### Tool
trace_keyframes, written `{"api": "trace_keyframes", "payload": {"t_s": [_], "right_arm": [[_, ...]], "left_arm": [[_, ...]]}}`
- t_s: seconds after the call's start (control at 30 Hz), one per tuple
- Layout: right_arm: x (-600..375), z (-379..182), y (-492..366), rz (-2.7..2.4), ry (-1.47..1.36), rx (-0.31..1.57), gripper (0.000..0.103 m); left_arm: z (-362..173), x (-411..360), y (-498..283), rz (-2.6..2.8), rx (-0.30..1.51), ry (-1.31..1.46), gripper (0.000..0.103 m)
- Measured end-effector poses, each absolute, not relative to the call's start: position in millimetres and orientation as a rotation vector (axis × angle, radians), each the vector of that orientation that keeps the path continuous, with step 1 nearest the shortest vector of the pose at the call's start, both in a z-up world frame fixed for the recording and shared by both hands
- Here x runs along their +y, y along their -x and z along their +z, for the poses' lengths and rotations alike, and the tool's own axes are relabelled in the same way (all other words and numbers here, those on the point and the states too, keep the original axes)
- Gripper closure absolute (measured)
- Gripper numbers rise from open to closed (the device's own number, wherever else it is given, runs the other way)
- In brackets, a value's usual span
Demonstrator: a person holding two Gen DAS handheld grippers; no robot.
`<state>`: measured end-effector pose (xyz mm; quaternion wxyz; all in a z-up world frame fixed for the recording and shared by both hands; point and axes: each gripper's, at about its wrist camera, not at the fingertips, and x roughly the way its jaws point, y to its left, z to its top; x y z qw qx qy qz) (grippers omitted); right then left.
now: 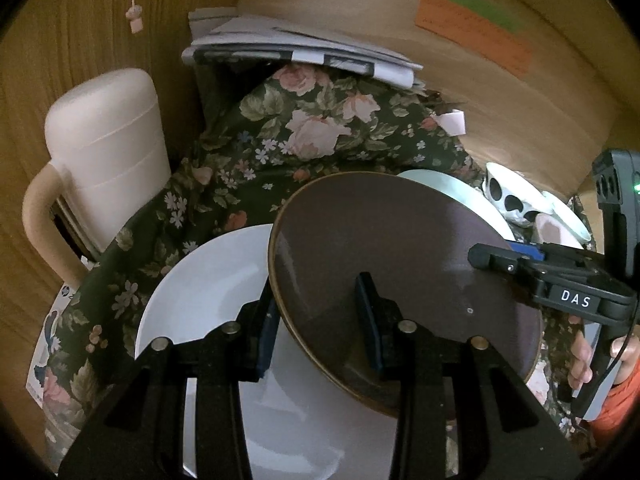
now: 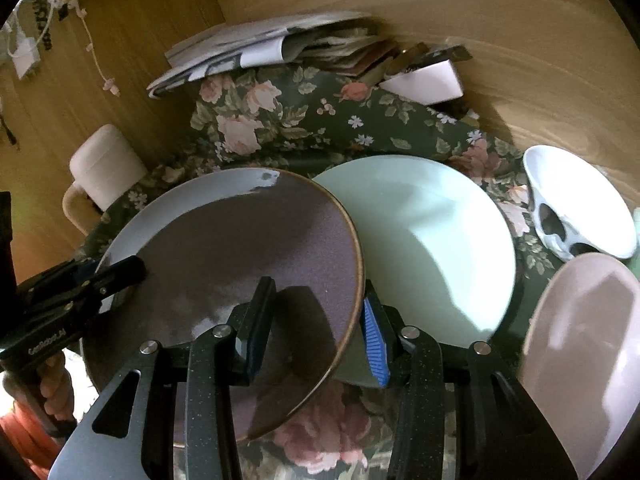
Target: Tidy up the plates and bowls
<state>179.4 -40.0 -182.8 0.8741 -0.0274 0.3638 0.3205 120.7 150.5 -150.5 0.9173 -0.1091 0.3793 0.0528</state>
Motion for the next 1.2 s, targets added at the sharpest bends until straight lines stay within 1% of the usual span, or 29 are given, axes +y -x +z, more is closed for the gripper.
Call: {"api": "trace_keyframes", "payload": {"t_s": [0.6,0.93,1.2], "right_arm": [[-89.8,-166.2,-120.8,0.610,0.009,0.674,0.065],[-117.3,-170.4,-89.9,0.570,-0.024,0.662,0.065],[-136.0,-182.6,-73.5,0.541,-0.056,0.681,0.065]], "left_arm": [[-126.0,110.8,-86.8,0.038,0.715,0.196,0.066],[-125.0,84.1,-69.6,-0.012,0.712,0.196,0.066],[-135.1,62.7,-62.1,-0.048,0.747,0.192,0.066]]}}
